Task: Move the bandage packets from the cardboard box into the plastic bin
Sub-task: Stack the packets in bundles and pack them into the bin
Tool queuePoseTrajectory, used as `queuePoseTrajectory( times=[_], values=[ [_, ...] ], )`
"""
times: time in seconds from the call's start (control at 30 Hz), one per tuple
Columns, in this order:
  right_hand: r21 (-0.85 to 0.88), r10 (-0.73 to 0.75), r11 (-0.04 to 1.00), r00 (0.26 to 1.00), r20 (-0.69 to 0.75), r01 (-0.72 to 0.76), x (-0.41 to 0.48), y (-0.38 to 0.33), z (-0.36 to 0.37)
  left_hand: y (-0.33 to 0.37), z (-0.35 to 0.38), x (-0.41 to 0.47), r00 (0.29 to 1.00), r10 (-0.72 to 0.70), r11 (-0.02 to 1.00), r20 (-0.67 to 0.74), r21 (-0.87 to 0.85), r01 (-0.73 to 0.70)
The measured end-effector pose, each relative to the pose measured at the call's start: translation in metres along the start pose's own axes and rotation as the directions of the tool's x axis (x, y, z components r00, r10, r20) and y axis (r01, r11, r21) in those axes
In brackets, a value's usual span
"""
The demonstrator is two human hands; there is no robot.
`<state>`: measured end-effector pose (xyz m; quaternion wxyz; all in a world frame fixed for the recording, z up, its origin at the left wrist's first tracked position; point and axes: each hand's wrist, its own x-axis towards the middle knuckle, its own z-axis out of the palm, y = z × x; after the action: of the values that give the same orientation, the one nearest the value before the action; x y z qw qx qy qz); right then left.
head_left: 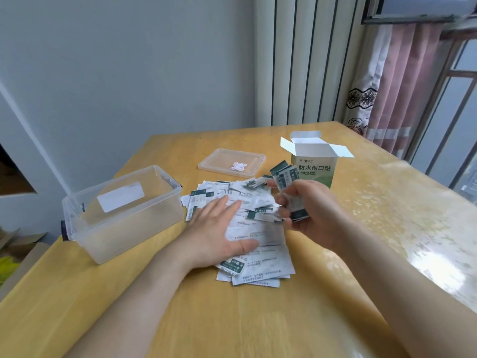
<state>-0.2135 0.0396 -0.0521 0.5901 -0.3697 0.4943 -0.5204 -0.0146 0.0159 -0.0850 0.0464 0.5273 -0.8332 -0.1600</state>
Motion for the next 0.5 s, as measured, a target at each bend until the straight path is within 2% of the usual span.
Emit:
queuePoseTrajectory(
  times=[0.07, 0.1, 0.13, 0.17, 0.2, 0.23, 0.27, 0.33, 0.37, 0.5],
  values=[
    [-0.214, -0.055, 0.976, 0.997, -0.05, 0.043, 0.0, 0.001, -0.002, 0.005, 0.002, 0.0, 0.999, 0.032, 0.999, -0.014, 0.042, -0.032],
    [-0.4, -0.122, 0.912, 0.991, -0.06, 0.088, 0.0, 0.003, -0.002, 0.007, 0.001, 0.0, 0.997, 0.049, 0.997, -0.053, 0.065, -0.045],
    [-0.613, -0.211, 0.777, 0.977, -0.04, 0.143, 0.0, 0.005, -0.002, 0.008, -0.001, -0.001, 0.992, 0.065, 0.994, -0.104, 0.092, -0.055],
    [-0.792, -0.283, 0.582, 0.959, 0.015, 0.184, 0.002, 0.008, -0.002, 0.008, -0.002, -0.002, 0.983, 0.091, 0.991, -0.162, 0.111, -0.074],
    [-0.891, -0.319, 0.407, 0.946, 0.067, 0.2, 0.004, 0.012, -0.001, 0.008, -0.004, -0.004, 0.969, 0.13, 0.987, -0.212, 0.119, -0.106],
    [-0.927, -0.32, 0.318, 0.943, 0.093, 0.199, 0.006, 0.016, -0.001, 0.009, -0.005, -0.005, 0.952, 0.173, 0.982, -0.252, 0.119, -0.147],
    [-0.935, -0.311, 0.292, 0.944, 0.108, 0.203, 0.007, 0.019, -0.001, 0.01, -0.006, -0.006, 0.936, 0.21, 0.976, -0.282, 0.115, -0.184],
    [-0.932, -0.305, 0.295, 0.945, 0.119, 0.212, 0.009, 0.021, -0.002, 0.011, -0.006, -0.006, 0.918, 0.246, 0.969, -0.312, 0.096, -0.227],
    [-0.916, -0.305, 0.333, 0.945, 0.119, 0.223, 0.011, 0.02, -0.002, 0.011, -0.006, -0.005, 0.912, 0.257, 0.966, -0.318, 0.088, -0.241],
    [-0.719, -0.184, 0.653, 0.971, 0.156, 0.239, 0.005, 0.011, -0.004, 0.007, -0.007, -0.004, 0.887, 0.265, 0.958, -0.378, -0.001, -0.287]
  ],
)
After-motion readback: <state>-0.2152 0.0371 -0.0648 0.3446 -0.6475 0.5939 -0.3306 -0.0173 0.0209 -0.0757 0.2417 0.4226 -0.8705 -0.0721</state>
